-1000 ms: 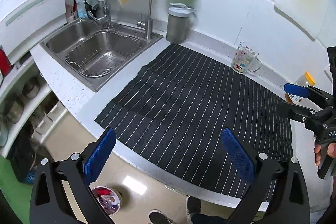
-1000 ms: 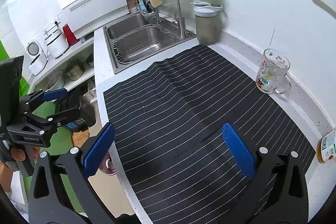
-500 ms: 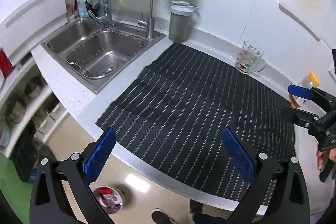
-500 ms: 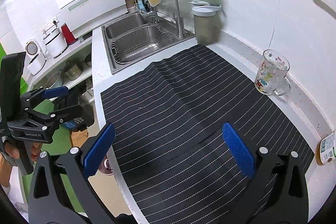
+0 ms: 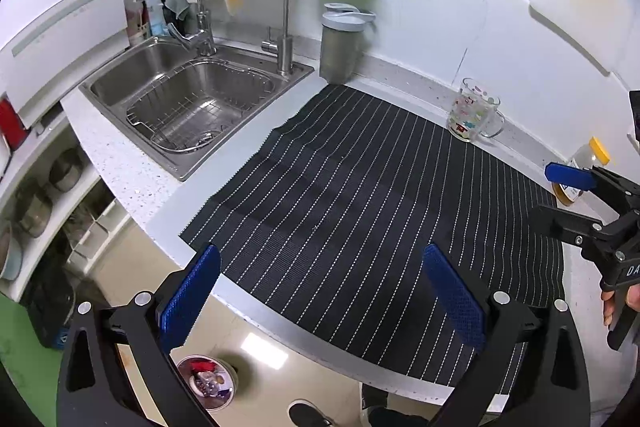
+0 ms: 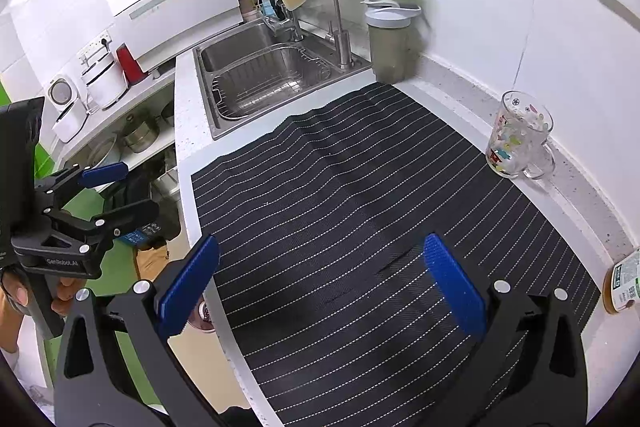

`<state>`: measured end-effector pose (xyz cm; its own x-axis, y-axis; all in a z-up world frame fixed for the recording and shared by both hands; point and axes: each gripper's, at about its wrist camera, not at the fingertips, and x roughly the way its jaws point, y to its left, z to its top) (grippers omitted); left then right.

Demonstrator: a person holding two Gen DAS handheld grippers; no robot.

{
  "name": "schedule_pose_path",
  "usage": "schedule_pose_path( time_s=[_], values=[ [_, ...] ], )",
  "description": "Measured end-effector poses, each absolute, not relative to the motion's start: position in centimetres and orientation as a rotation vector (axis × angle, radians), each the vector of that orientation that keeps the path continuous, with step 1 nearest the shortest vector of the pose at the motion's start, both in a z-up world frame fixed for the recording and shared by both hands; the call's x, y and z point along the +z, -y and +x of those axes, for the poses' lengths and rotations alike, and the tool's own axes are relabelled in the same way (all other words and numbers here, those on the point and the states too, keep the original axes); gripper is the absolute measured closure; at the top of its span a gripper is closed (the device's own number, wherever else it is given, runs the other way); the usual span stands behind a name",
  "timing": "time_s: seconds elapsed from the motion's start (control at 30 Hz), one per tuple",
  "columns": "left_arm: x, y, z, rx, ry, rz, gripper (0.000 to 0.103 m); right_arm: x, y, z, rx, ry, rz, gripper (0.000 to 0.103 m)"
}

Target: Collect trash

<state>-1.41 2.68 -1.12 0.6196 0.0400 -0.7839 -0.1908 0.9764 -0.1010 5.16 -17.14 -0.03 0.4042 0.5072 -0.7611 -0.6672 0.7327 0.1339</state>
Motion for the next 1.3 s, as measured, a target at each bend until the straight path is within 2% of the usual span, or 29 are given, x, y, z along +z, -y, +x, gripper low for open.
schedule_pose_path(
  time_s=[1.3],
  values=[
    [-1.37,-2.76,-1.06,0.121,-0.91,-0.183,0.006,-0.29,17.27,5.64,0.745,-0.896,-0.199,0.003]
  ],
)
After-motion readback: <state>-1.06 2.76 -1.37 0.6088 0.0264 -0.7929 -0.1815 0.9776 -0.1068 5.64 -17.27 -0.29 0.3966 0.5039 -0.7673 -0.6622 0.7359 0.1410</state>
